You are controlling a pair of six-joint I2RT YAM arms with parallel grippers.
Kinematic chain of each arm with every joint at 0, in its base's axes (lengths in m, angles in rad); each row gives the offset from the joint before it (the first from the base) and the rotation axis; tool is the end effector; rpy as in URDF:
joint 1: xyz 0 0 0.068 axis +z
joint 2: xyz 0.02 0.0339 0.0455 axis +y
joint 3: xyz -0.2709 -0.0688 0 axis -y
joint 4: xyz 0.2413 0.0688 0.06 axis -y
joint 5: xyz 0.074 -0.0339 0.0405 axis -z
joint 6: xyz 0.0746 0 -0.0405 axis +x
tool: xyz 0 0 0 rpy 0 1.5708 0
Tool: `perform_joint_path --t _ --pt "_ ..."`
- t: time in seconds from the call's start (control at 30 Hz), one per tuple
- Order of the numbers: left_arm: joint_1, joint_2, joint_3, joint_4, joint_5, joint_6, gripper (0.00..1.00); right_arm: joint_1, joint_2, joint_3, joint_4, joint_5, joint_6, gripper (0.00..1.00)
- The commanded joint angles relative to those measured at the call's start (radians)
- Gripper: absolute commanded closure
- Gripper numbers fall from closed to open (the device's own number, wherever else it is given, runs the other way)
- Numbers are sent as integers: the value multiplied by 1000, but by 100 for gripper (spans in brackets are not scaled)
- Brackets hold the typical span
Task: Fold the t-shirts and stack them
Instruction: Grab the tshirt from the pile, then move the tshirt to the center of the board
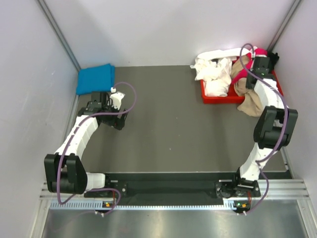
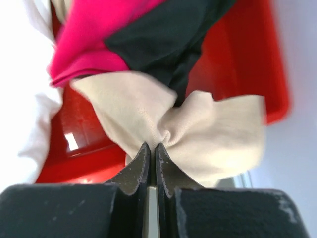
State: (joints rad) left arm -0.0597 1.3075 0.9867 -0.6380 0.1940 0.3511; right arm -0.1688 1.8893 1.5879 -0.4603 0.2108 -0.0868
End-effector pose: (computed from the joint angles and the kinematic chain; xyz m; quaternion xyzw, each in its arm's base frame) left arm 0.2806 -0.0312 0.2354 0.2221 0.9232 -0.0478 0.3101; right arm 0.4503 -0.0926 0.2550 0.0788 0.9117 -0.1458 0.3759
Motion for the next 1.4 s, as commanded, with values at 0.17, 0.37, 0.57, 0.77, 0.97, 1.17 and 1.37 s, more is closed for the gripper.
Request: perform_joint_path --t 0.17,0.37,0.57,0.77,0.97,1.17,1.37 --pt "3 -8 35 -9 -7 11 1 20 -501 110 92 42 65 100" --pt "3 -22 53 -17 -13 6 1 161 -717 210 132 -143 35 100" --pt "4 -63 66 -40 -39 -12 1 437 -737 239 123 -489 180 100" --pt "24 -112 64 -40 -106 -31 1 750 -676 63 219 -694 329 100" --pt "52 -123 69 -40 -110 -34 1 924 -569 -99 330 -738 419 100" --pt "77 -119 52 -46 11 17 1 833 -466 -198 255 -526 397 100" --pt "72 -80 17 -54 214 84 9 511 -368 -259 141 -364 391 100"
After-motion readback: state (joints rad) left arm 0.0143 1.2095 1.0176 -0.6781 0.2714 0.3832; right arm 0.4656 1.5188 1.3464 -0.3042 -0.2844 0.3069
